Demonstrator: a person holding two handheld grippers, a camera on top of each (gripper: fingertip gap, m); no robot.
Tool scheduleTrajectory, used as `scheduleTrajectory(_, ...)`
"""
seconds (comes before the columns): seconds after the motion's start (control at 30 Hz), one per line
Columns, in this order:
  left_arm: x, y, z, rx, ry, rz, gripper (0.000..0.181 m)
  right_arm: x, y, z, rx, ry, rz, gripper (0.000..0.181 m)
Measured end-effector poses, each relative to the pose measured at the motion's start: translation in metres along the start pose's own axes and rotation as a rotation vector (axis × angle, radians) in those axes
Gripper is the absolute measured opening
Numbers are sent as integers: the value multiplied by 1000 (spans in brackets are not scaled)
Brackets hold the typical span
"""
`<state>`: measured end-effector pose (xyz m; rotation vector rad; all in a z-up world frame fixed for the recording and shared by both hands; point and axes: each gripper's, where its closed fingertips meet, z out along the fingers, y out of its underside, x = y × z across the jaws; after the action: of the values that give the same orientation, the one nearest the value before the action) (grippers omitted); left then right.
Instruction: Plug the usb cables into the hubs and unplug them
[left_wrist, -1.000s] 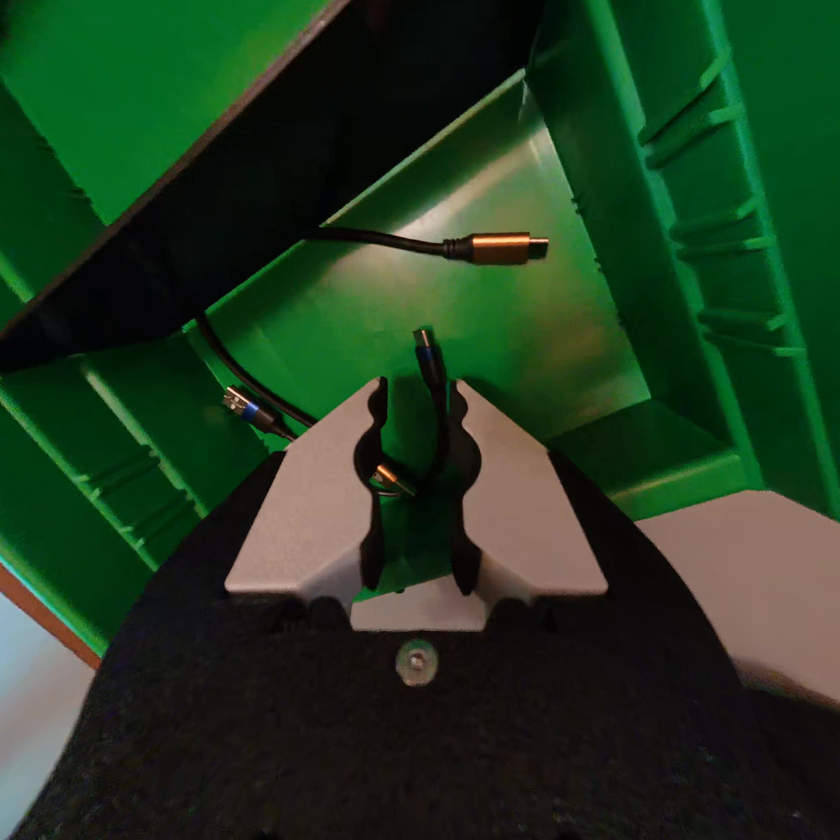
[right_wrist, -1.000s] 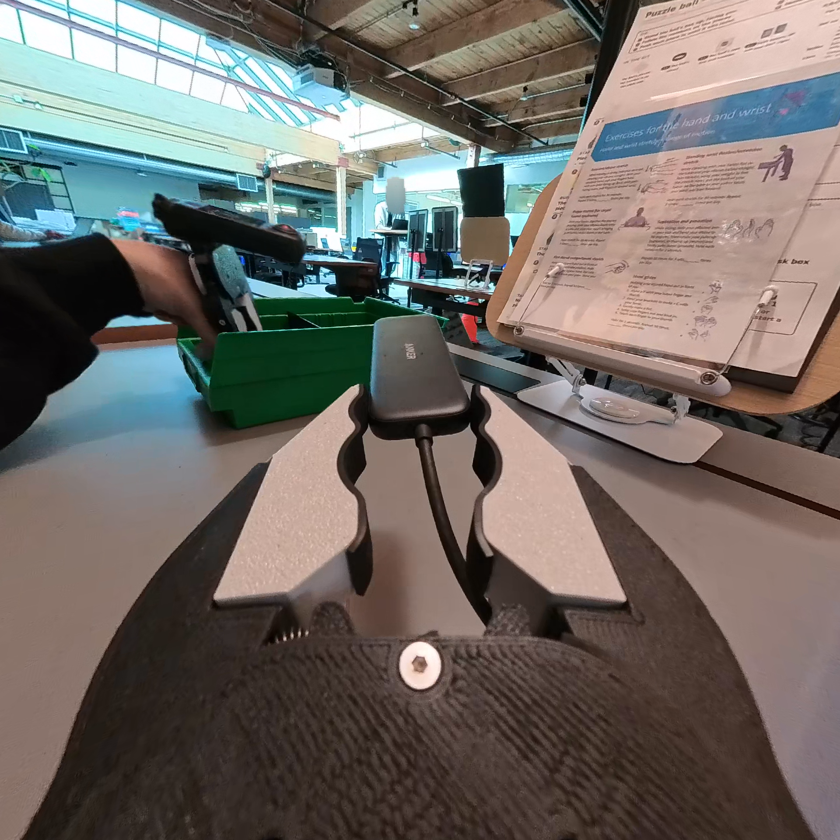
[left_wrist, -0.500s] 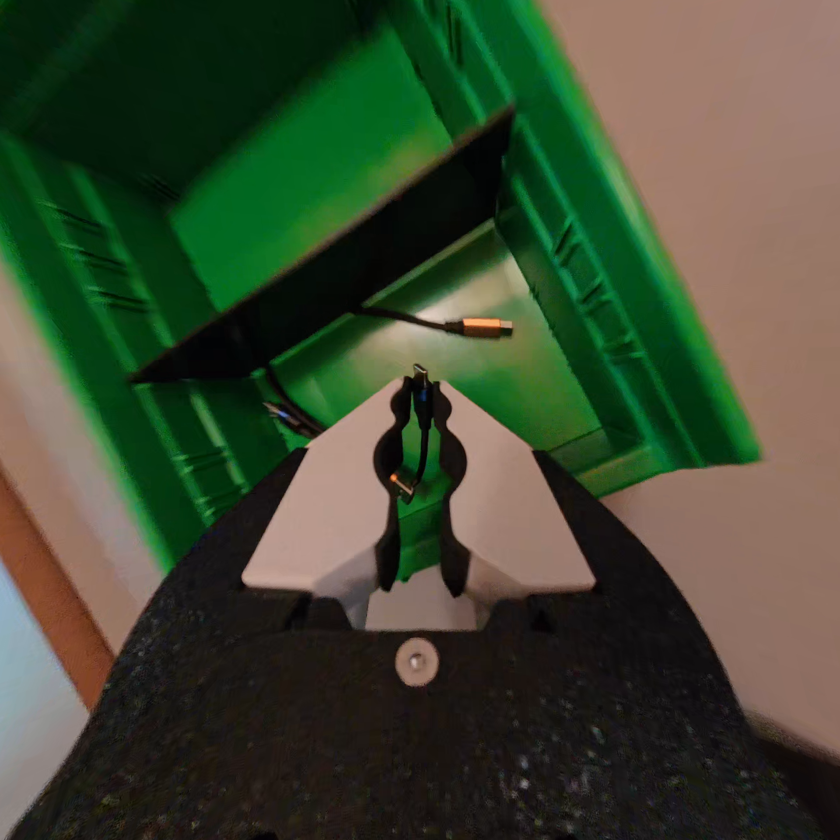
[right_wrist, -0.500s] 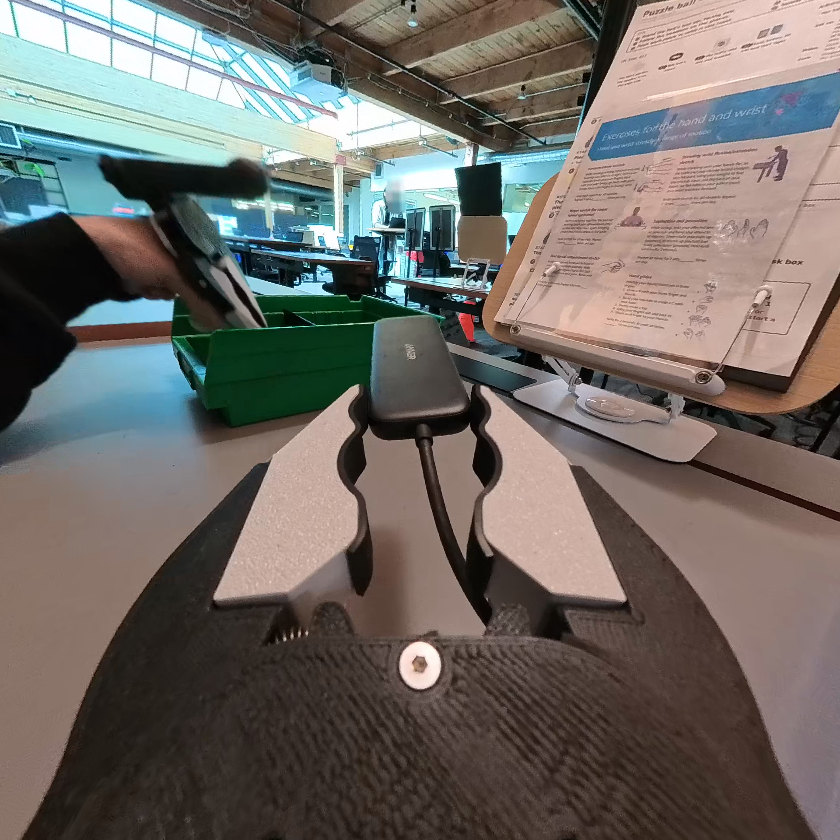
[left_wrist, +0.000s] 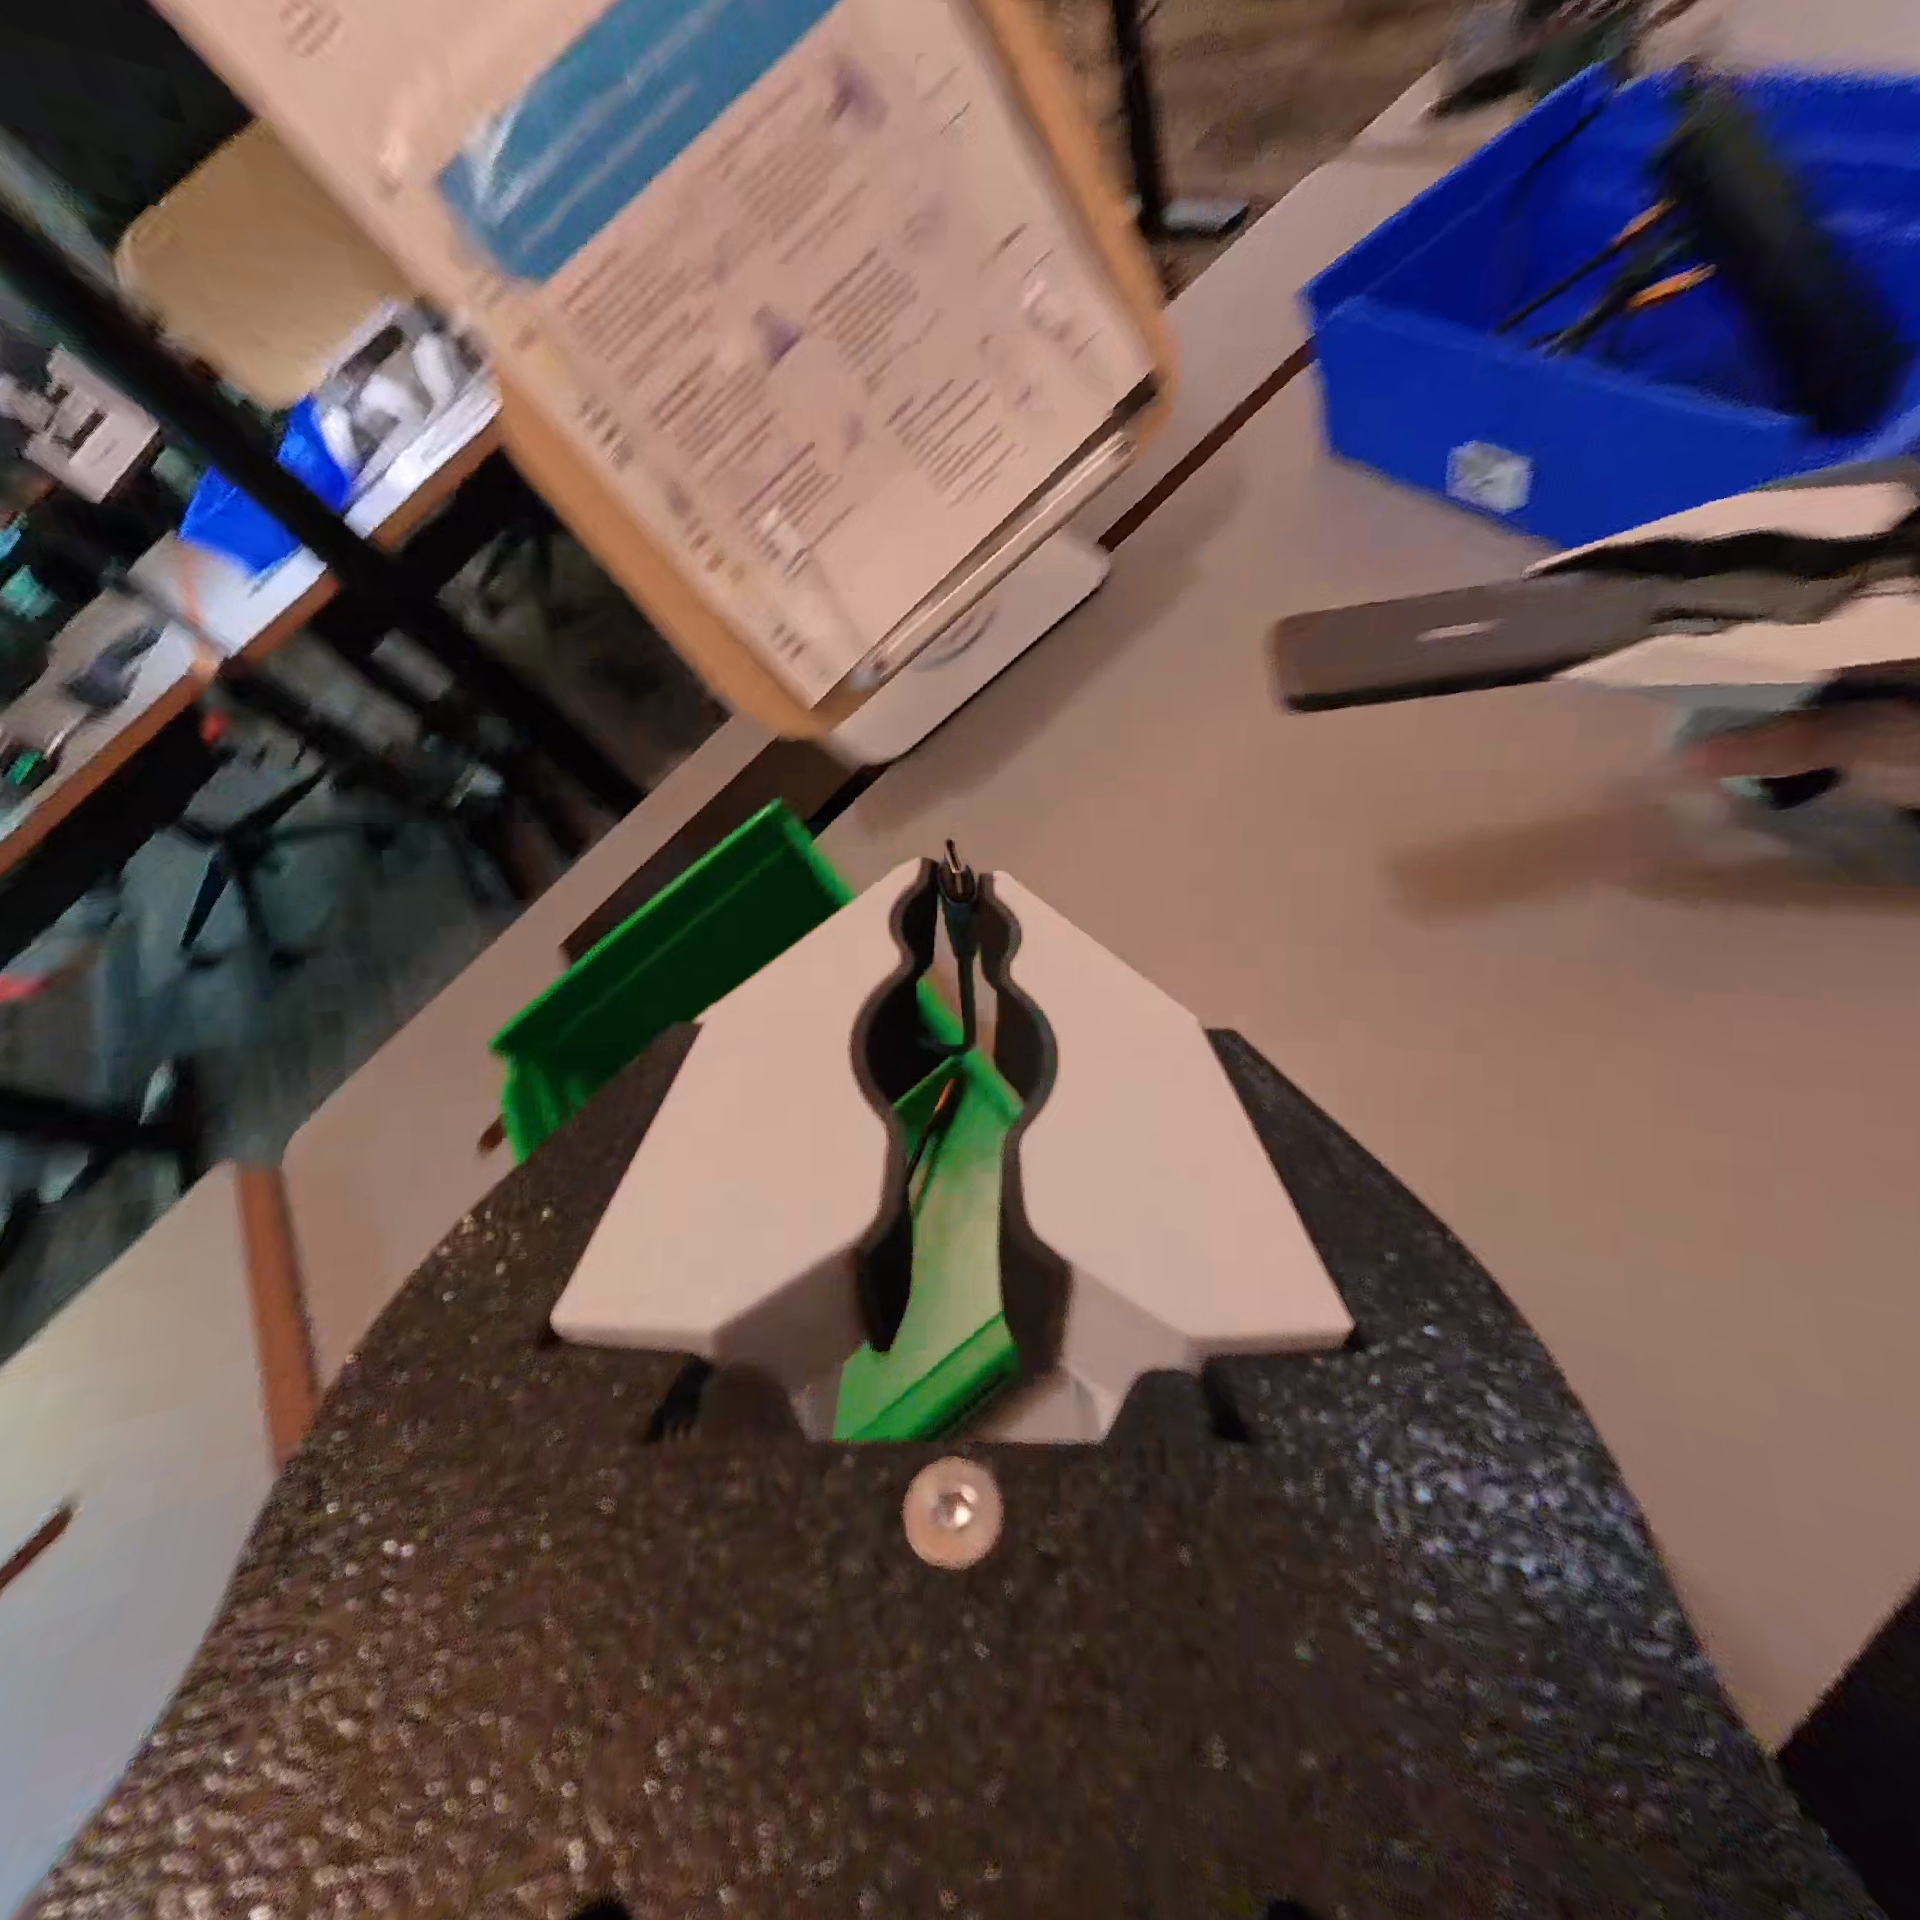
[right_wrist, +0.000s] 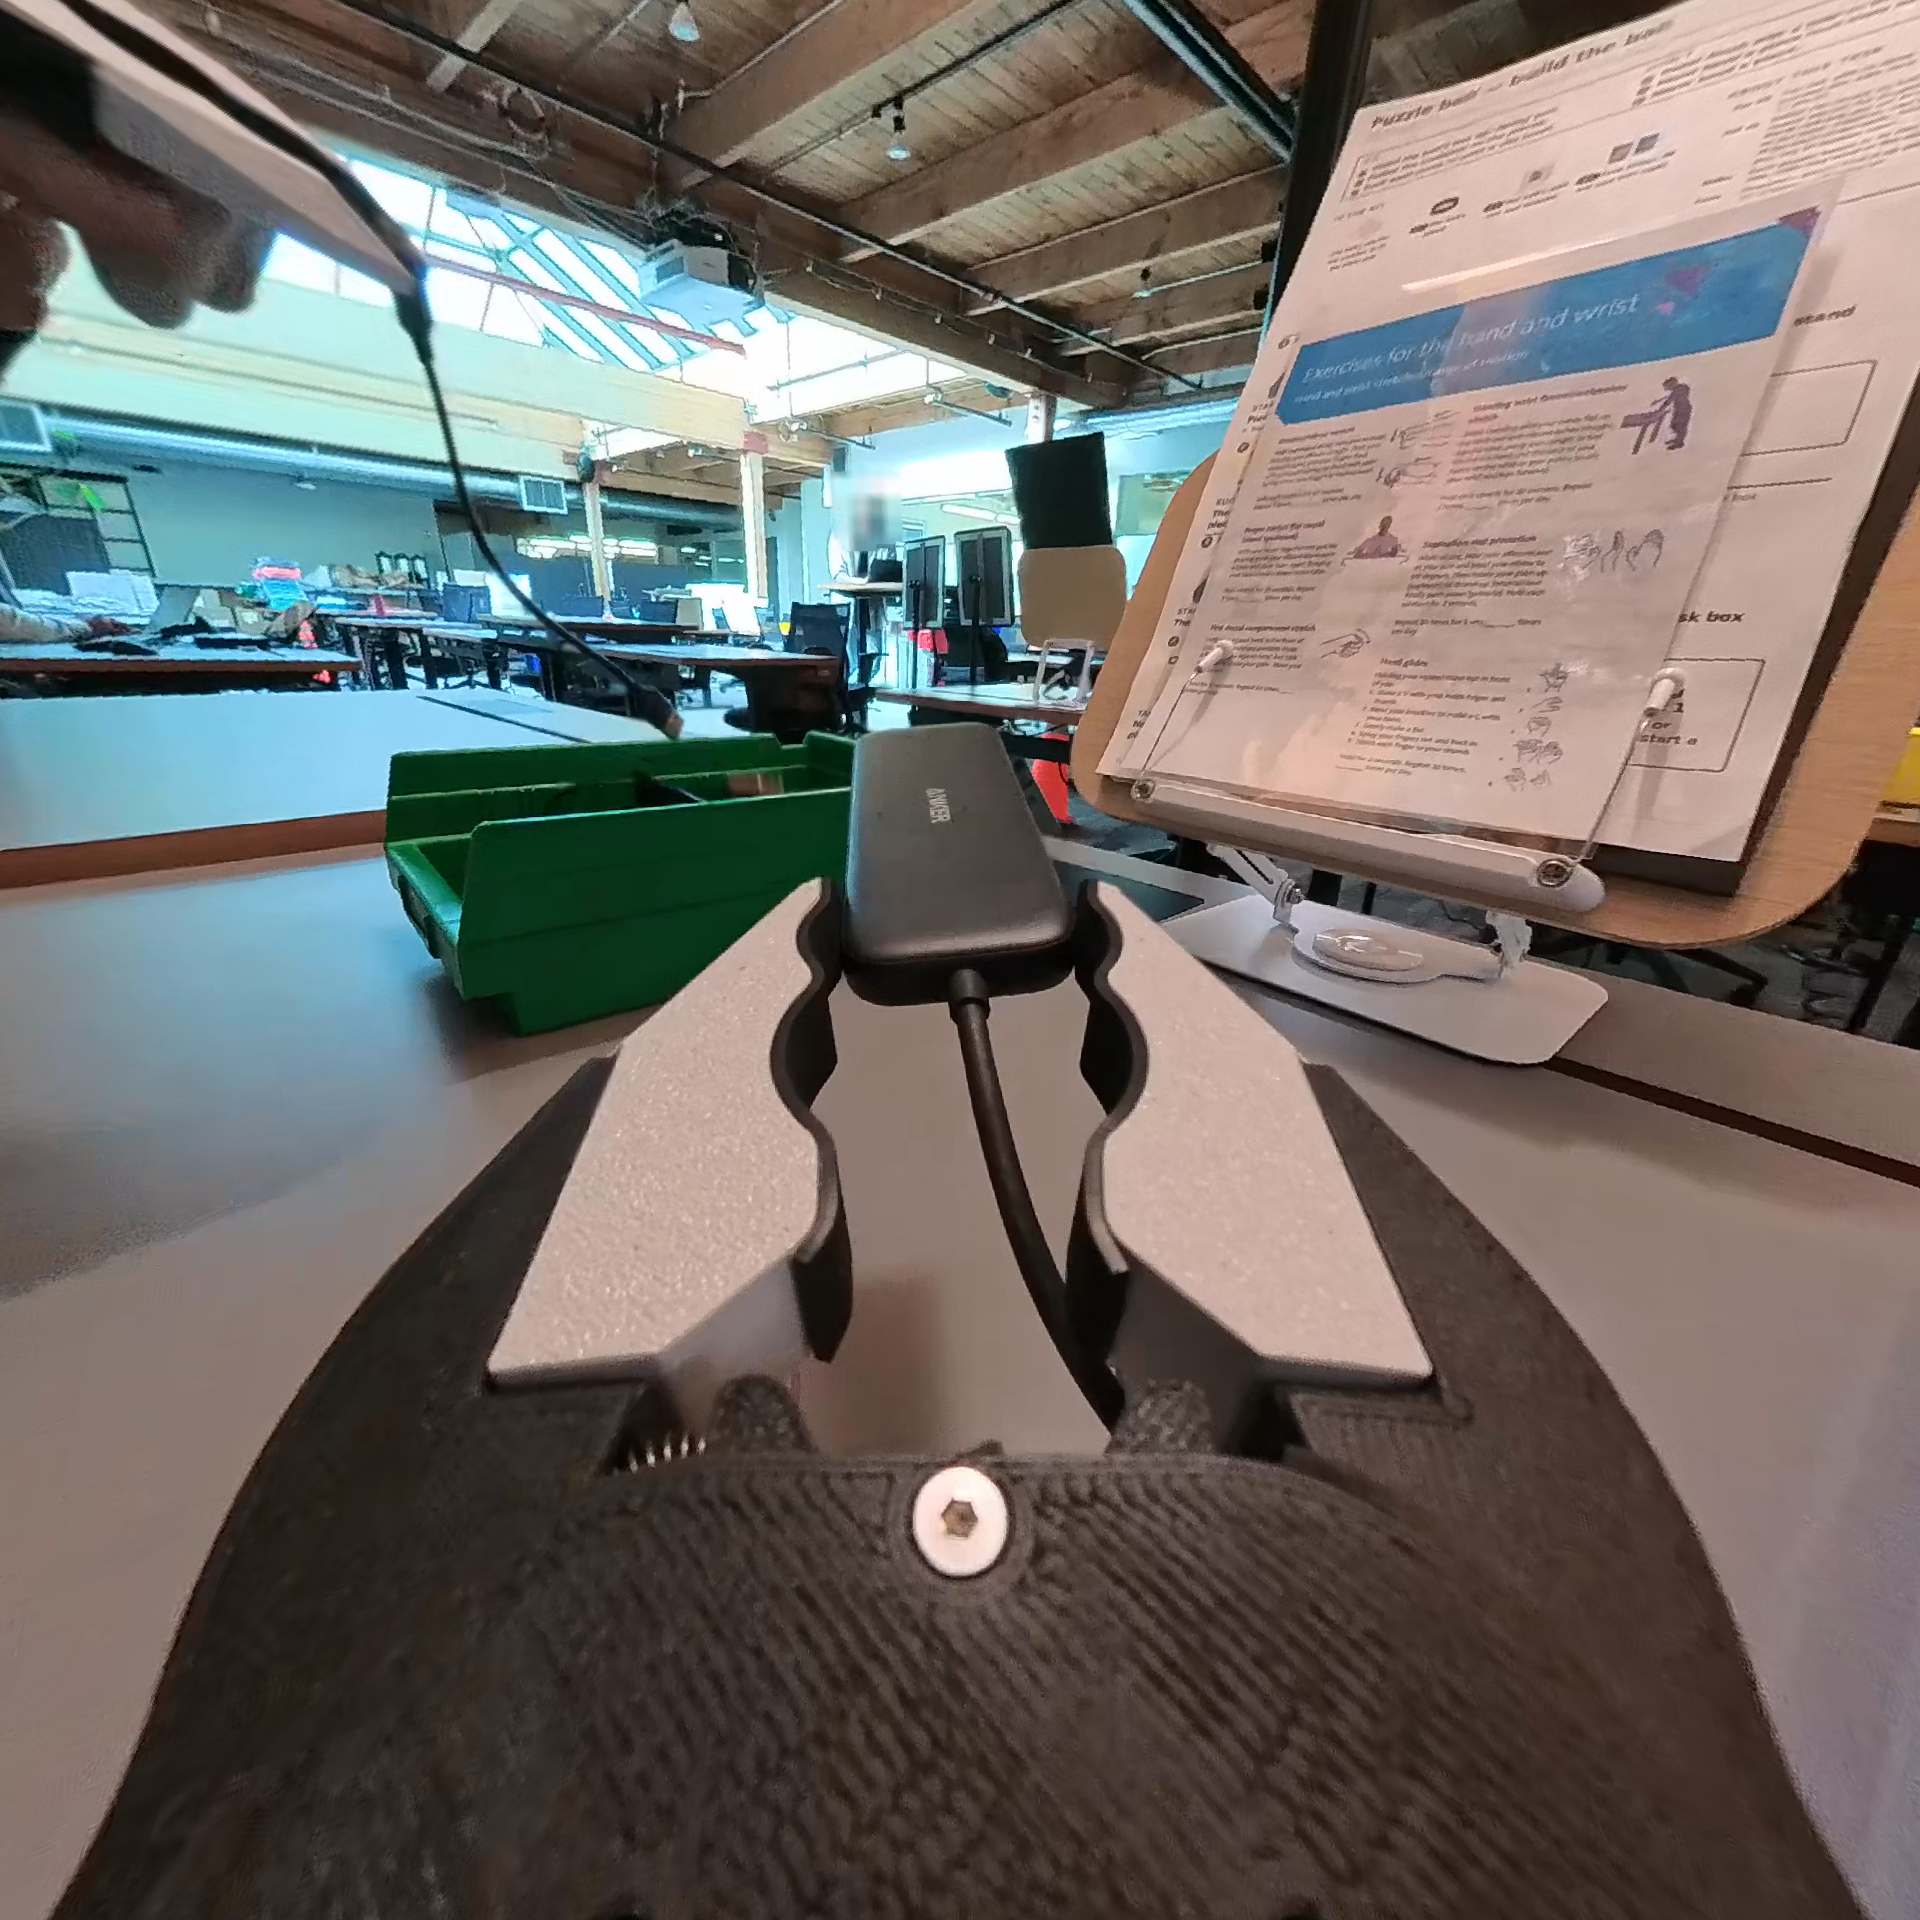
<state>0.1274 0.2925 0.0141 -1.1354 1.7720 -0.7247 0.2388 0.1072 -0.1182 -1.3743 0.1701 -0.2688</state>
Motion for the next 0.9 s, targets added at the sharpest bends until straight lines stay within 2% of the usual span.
scheduleTrajectory(0.03,17,-9,-1,37,48,34,5,3,-2,-1,10,11,7,44)
scheduleTrajectory(0.13,72,-19,3,125,158,151,5,10,-7,-5,42,29,44,44)
scheduleTrajectory(0.2,115,-8,15,167,218,279,5,15,-11,-7,60,40,68,44)
scheduleTrajectory(0.33,199,57,49,103,366,476,5,23,-15,-11,85,55,98,44)
scheduleTrajectory(0.47,256,112,55,34,541,534,5,25,-15,-13,90,58,108,44)
scheduleTrajectory(0.57,281,135,52,-2,651,547,6,25,-16,-12,90,47,114,44)
scheduleTrajectory(0.67,289,145,54,-59,704,494,18,23,-15,-12,85,40,110,44)
scheduleTrajectory(0.77,295,136,53,-52,768,397,24,22,-15,-12,81,37,107,44)
scheduleTrajectory(0.9,287,111,75,-2,717,295,28,22,-14,-11,80,35,108,44)
